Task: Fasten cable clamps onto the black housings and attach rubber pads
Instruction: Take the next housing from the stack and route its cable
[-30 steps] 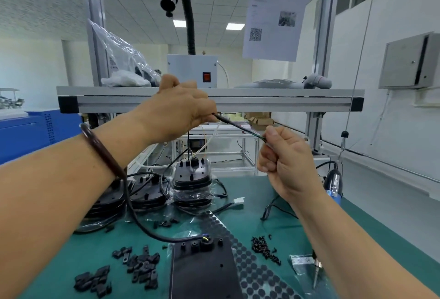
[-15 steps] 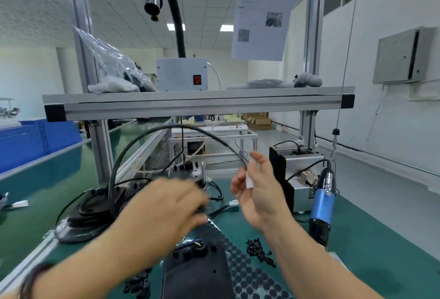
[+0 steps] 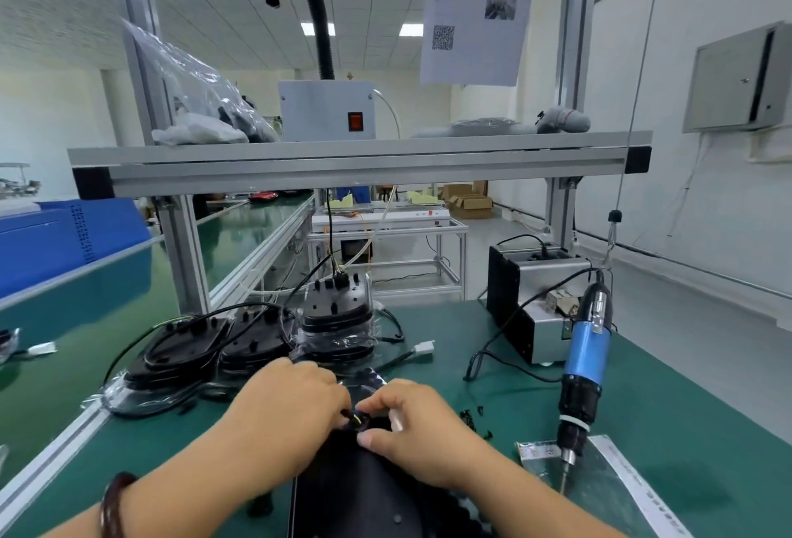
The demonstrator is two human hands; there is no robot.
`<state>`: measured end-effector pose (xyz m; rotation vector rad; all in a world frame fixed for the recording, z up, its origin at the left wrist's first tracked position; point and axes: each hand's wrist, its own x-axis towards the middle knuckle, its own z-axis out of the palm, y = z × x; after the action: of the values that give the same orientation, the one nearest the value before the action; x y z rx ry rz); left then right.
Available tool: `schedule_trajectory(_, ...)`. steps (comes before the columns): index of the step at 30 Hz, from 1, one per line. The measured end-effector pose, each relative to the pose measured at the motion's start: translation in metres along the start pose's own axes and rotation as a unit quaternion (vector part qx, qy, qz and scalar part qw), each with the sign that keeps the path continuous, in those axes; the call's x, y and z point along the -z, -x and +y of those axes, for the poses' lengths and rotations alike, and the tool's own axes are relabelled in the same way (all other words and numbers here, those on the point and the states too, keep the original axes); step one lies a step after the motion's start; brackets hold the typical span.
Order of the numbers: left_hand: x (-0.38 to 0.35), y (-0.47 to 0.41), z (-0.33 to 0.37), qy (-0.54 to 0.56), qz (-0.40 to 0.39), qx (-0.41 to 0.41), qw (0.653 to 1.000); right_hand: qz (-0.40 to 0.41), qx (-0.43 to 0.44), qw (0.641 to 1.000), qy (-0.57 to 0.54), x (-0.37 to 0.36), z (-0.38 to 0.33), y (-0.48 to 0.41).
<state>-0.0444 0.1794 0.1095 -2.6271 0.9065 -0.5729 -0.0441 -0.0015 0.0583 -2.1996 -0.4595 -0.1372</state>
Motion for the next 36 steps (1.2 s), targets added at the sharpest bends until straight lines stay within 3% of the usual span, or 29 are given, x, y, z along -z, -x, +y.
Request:
schedule_trajectory(7, 0.008, -0.023, -0.003, -0.049, -0.079, -0.054, 0.994, -0.001, -0.017, 0.999, -0.042, -0.004, 0.006, -0.004)
schedule_trajectory(16, 0.017, -0.031, 0.004, -0.077, -0.094, -0.101, 0.987, -0.013, -0.014, 0.999, -0.035, -0.001, 0.006, -0.005)
schedule_trajectory(20, 0.002, -0.011, -0.019, 0.076, -0.078, -0.053, 0.993, -0.030, -0.034, 0.995, -0.090, 0.007, 0.008, -0.002)
schedule_trajectory(24, -0.022, 0.018, -0.034, 0.236, -0.070, 0.014, 0.969, 0.021, -0.063, 0.991, -0.119, 0.020, 0.009, -0.006)
schedule_trajectory(26, -0.031, 0.022, -0.034, 0.268, -0.062, 0.027, 0.961, 0.043, -0.081, 0.992, -0.089, 0.025, 0.007, -0.011)
schedule_trajectory(29, -0.036, 0.023, -0.031, 0.305, -0.042, 0.030, 0.951, 0.044, -0.083, 0.993, 0.074, 0.028, 0.011, -0.021)
schedule_trajectory(33, -0.039, 0.025, -0.026, 0.343, -0.017, 0.035, 0.938, 0.021, -0.091, 0.962, 0.255, 0.022, 0.013, -0.026)
schedule_trajectory(36, -0.042, 0.029, -0.019, 0.348, -0.009, 0.039, 0.937, 0.036, -0.048, 0.968, 0.245, 0.018, 0.008, -0.026)
